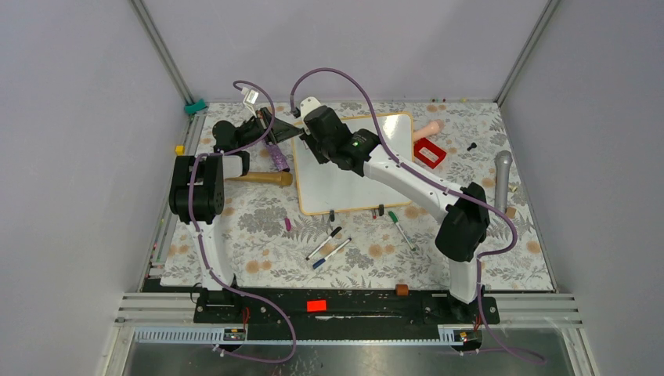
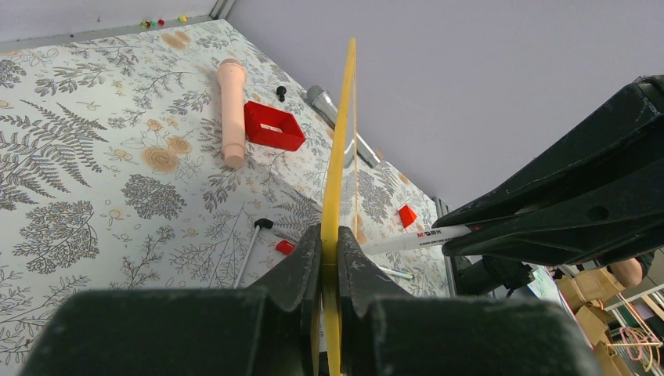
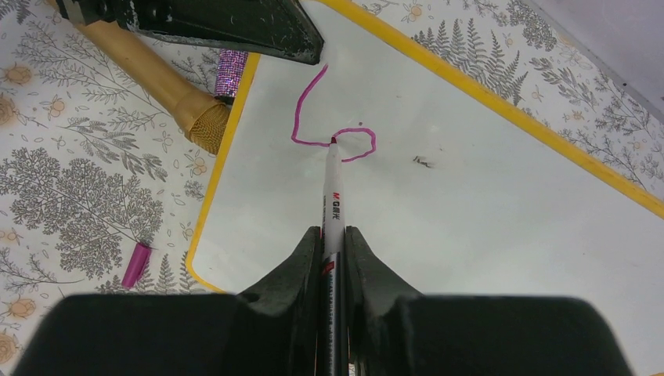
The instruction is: Write a sentence on the whiteboard
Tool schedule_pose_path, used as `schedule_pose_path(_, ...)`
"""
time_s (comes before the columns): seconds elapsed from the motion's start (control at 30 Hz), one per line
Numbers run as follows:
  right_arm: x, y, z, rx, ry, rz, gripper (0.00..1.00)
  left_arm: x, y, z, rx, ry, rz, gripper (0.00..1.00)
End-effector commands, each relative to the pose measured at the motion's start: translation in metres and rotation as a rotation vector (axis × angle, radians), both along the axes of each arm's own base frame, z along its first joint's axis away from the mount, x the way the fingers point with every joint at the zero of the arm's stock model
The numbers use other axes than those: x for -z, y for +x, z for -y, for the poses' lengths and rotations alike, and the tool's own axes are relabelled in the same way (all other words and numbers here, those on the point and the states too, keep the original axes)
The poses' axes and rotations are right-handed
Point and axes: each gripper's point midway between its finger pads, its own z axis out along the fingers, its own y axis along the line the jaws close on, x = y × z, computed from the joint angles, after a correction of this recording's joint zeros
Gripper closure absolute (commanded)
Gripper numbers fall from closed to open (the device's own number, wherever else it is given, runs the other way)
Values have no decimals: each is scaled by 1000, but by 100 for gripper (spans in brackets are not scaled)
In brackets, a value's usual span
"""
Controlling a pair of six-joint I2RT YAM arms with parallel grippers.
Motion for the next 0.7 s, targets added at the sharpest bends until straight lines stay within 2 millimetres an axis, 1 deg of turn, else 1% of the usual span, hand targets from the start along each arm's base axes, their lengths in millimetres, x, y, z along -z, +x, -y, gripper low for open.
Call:
schedule_pose_path(0.0, 1, 1, 6, 2, -21, -5, 100, -11, -23, 10, 85, 67, 203, 100)
schedule_pose_path(0.37, 2, 1, 14, 28, -49, -2, 100, -11, -23, 10, 84, 68, 205, 100)
schedule_pose_path(0.5, -2, 2, 19, 47, -57, 10, 100, -11, -23, 10, 84, 68, 205, 100)
schedule_pose_path(0.67, -15, 3, 19, 54, -23, 37, 100, -11, -23, 10, 85, 68, 206, 100)
